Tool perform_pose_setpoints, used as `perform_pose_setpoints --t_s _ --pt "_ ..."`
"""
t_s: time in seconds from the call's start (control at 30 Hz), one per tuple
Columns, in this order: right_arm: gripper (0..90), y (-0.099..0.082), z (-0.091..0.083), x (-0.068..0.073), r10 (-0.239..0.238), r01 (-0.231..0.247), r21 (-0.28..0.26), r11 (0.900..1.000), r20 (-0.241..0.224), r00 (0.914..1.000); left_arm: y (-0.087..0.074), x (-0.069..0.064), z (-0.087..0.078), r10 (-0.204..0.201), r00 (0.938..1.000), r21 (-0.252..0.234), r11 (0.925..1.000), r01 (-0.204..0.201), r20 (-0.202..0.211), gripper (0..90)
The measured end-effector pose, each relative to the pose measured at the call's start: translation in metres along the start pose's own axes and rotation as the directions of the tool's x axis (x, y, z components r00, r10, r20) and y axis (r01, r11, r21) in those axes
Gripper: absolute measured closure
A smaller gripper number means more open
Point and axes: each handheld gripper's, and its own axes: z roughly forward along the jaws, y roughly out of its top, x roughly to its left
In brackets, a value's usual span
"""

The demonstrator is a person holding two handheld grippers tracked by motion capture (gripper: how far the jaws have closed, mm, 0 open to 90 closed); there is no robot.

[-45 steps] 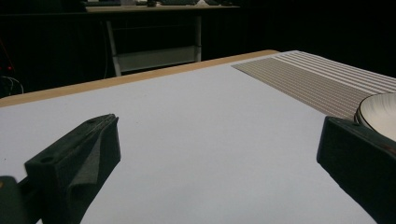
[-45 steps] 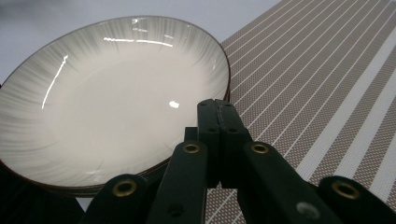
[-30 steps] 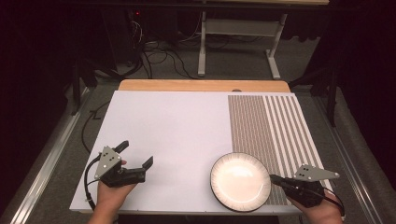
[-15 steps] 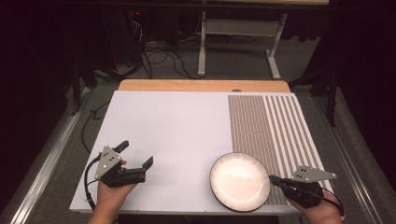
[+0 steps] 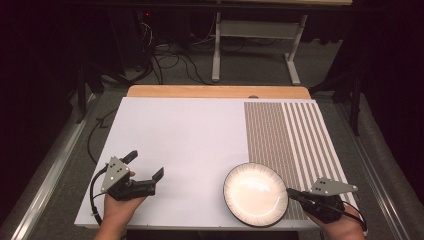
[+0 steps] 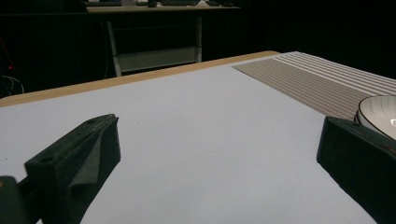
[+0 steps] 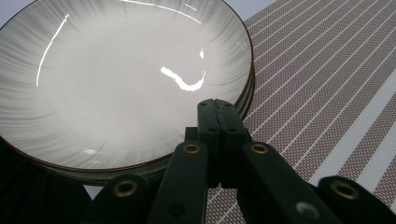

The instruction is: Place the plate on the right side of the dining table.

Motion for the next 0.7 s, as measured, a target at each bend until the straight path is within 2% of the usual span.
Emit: perform_pose_setpoints --t_s 0.23,0.4,0.47,0.7 --pt "90.0 0.001 0.002 0.001 0.005 -0.005 0.000 1.0000 -0.012 0.9999 0.000 0.000 0.000 0.001 1.0000 -0.005 1.0000 -0.001 0.002 0.4" --pt "90.0 0.003 0.007 0.005 0.008 -0.008 0.003 1.0000 -0.044 0.9990 0.001 0.000 -0.001 0.000 1.0000 -0.009 1.0000 0.000 0.002 0.7" --pt "90.0 0.005 0.011 0.009 -0.004 0.005 0.008 1.0000 -0.058 0.9983 0.001 0.000 -0.002 0.002 1.0000 -0.009 1.0000 -0.002 0.001 0.7" --pt "90.0 0.005 0.012 0.010 0.003 -0.002 0.007 1.0000 -0.075 0.9972 0.001 -0.001 -0.001 0.001 1.0000 -0.009 1.0000 -0.001 0.003 0.7"
